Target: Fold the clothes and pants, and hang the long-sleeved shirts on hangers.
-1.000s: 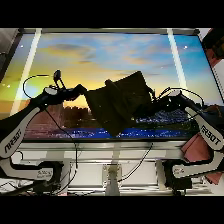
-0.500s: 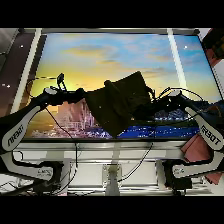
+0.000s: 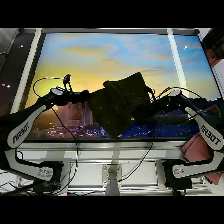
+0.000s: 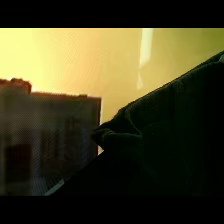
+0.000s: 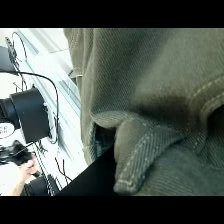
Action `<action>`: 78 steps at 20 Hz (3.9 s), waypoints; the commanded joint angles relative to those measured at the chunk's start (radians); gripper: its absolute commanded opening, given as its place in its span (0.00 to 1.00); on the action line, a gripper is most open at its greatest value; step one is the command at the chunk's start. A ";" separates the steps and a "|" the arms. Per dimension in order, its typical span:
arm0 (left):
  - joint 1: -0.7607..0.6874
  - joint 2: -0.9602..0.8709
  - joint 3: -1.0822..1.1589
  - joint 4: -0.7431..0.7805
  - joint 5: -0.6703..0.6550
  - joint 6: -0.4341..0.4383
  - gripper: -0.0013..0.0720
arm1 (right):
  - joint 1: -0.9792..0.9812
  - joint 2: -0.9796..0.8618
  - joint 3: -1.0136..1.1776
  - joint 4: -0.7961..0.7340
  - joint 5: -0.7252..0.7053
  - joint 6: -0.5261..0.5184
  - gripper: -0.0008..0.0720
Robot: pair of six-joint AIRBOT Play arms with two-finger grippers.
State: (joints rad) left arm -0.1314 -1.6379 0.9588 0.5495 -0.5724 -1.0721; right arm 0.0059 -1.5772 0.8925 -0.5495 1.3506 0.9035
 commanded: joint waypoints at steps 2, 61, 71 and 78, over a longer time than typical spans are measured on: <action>-0.005 0.064 0.056 0.001 -0.008 0.083 0.06 | 0.000 0.000 0.028 -0.002 -0.039 0.004 0.06; -0.737 0.387 -0.335 0.344 0.479 -0.831 0.06 | -0.506 -0.053 -0.069 -0.201 -0.108 0.139 0.56; -0.719 0.443 -0.331 0.344 0.517 -0.755 0.06 | -0.504 -0.010 -0.065 -0.010 0.123 -0.115 0.06; -0.578 0.824 -0.331 0.435 0.745 -0.648 0.06 | -0.477 0.410 -0.065 0.492 0.220 -0.187 0.06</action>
State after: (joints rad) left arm -0.7502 -0.9573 0.6266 0.9161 0.0723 -1.7523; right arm -0.4858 -1.3430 0.8265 -0.2691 1.5188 0.7509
